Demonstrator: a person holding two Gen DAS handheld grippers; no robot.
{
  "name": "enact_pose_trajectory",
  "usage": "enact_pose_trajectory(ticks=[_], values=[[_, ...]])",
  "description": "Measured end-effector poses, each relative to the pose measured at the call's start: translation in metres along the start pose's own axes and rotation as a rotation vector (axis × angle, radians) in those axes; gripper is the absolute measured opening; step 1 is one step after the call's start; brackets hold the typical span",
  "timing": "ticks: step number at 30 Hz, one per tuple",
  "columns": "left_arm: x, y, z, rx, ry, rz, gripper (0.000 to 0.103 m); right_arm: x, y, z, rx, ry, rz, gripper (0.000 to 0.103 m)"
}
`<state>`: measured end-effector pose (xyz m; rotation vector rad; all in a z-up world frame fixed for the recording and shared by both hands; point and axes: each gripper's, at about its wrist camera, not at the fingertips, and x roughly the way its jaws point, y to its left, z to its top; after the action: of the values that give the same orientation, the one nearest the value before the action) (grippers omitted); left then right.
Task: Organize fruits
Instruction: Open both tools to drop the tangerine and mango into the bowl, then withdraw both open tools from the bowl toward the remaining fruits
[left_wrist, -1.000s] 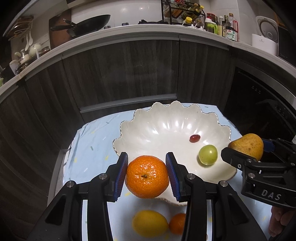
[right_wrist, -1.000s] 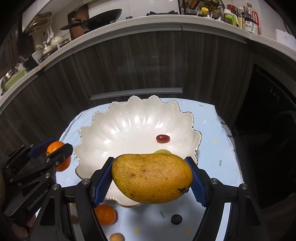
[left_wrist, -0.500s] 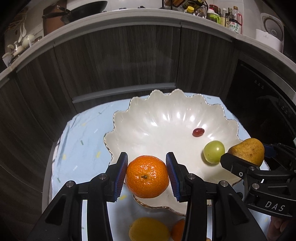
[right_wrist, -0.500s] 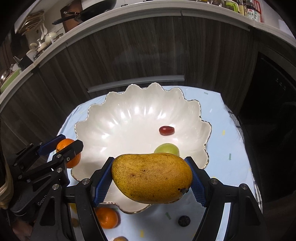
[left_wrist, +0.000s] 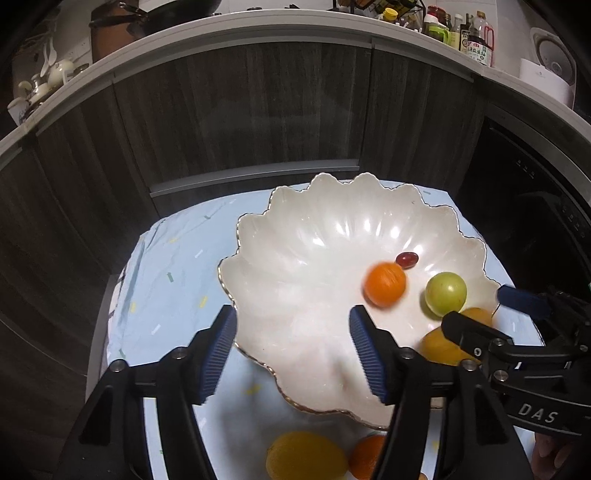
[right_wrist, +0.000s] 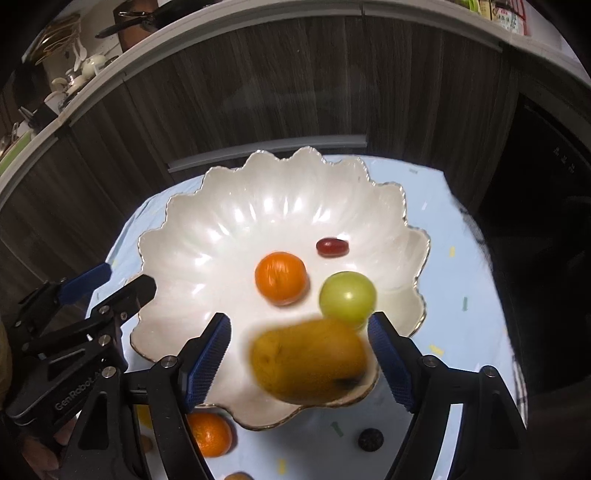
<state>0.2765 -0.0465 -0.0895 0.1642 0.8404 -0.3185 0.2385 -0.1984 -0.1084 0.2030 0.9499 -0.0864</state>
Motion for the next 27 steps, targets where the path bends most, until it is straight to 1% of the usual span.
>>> enact_pose_trajectory(ticks=[1, 5, 6, 8, 10, 19, 27], values=[[0.0, 0.0, 0.0, -0.003, 0.002, 0.002, 0.07, -0.002, 0.0, 0.001, -0.001, -0.009, -0.008, 0.09], [-0.004, 0.002, -0.001, -0.019, 0.0, 0.011, 0.078, -0.008, 0.0, 0.004, 0.002, -0.024, -0.022, 0.09], [-0.006, 0.002, -0.002, -0.022, -0.002, 0.018, 0.079, -0.009, 0.0, 0.004, 0.003, -0.027, -0.024, 0.09], [-0.009, 0.003, -0.002, -0.03, -0.006, 0.044, 0.088, -0.012, 0.0, 0.004, 0.003, -0.031, -0.029, 0.09], [-0.013, 0.004, -0.004, -0.037, -0.012, 0.056, 0.09, -0.014, 0.0, 0.003, -0.002, -0.033, -0.036, 0.09], [-0.031, 0.001, -0.006, -0.037, -0.032, 0.073, 0.094, -0.024, -0.004, -0.001, 0.0, -0.042, -0.047, 0.091], [-0.048, -0.004, -0.009, -0.033, -0.049, 0.073, 0.095, -0.039, -0.009, -0.005, 0.002, -0.064, -0.053, 0.091]])
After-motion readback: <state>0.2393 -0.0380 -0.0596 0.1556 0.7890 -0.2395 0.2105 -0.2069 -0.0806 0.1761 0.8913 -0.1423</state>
